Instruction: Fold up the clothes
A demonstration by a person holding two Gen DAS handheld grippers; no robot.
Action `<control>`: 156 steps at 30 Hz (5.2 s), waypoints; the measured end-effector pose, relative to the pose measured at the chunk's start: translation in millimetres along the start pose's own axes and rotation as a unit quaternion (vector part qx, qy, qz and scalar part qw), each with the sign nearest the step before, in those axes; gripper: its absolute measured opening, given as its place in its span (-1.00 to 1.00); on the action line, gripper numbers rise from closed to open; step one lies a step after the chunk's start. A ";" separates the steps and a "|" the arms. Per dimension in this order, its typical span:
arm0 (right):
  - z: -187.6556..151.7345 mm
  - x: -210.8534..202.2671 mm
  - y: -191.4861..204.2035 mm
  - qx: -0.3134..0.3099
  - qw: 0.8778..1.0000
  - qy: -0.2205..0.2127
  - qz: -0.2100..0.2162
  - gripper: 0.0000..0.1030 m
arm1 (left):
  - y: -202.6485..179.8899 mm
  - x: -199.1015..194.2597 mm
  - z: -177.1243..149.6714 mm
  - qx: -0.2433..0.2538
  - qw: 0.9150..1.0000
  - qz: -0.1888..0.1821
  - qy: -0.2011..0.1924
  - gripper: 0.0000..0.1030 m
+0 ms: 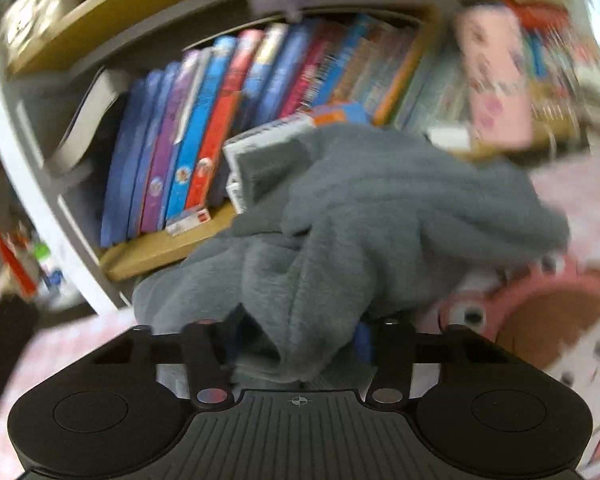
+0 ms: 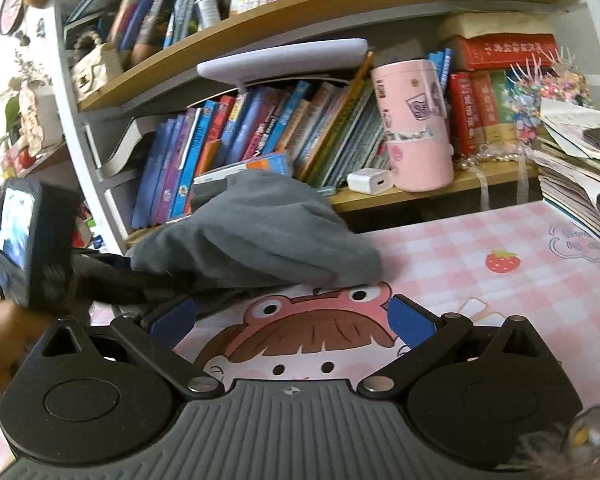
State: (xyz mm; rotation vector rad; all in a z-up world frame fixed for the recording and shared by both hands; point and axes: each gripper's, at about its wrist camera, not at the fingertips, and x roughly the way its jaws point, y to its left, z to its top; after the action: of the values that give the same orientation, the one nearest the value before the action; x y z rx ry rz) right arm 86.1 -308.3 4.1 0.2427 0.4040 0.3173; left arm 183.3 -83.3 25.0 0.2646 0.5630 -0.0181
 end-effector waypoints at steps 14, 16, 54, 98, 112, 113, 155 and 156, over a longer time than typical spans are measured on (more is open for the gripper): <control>8.2 -31.1 10.3 0.021 0.994 -0.085 0.061 1.00 | 32.8 -206.2 65.4 -0.016 0.973 -0.075 -0.216 -0.76; 10.0 -37.0 10.2 0.025 0.992 -0.106 0.065 1.00 | 35.4 -230.9 72.4 -0.021 0.964 -0.079 -0.252 -0.75; -34.9 -23.8 81.0 -0.256 0.952 0.011 0.165 0.36 | 12.1 -167.4 -121.7 0.142 0.990 0.022 0.003 0.59; 29.3 -91.4 -6.0 -0.043 0.949 -0.255 0.181 -0.28 | 134.7 -282.6 -30.1 -0.123 0.951 0.101 -0.264 -0.83; 0.8 -15.4 19.5 -0.140 0.978 -0.102 0.117 0.82 | 182.8 -166.5 -137.0 -0.181 0.971 0.158 -0.015 0.52; 3.0 -19.6 20.3 -0.137 0.977 -0.097 0.128 0.82 | 178.7 -170.0 -134.6 -0.172 0.974 0.147 -0.015 0.52; -7.6 -45.1 56.0 -0.153 0.914 0.097 0.362 0.37 | 178.9 -146.2 -177.8 -0.118 0.969 0.206 0.061 0.76; -15.3 -46.9 64.6 -0.175 0.908 0.106 0.366 0.37 | 175.3 -154.2 -178.8 -0.115 0.972 0.201 0.048 0.76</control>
State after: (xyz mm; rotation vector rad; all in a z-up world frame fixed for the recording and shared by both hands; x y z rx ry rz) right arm 22.5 -262.5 25.6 -0.0066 0.4502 1.1554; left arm -25.4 122.8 4.0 0.1494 0.5936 0.4529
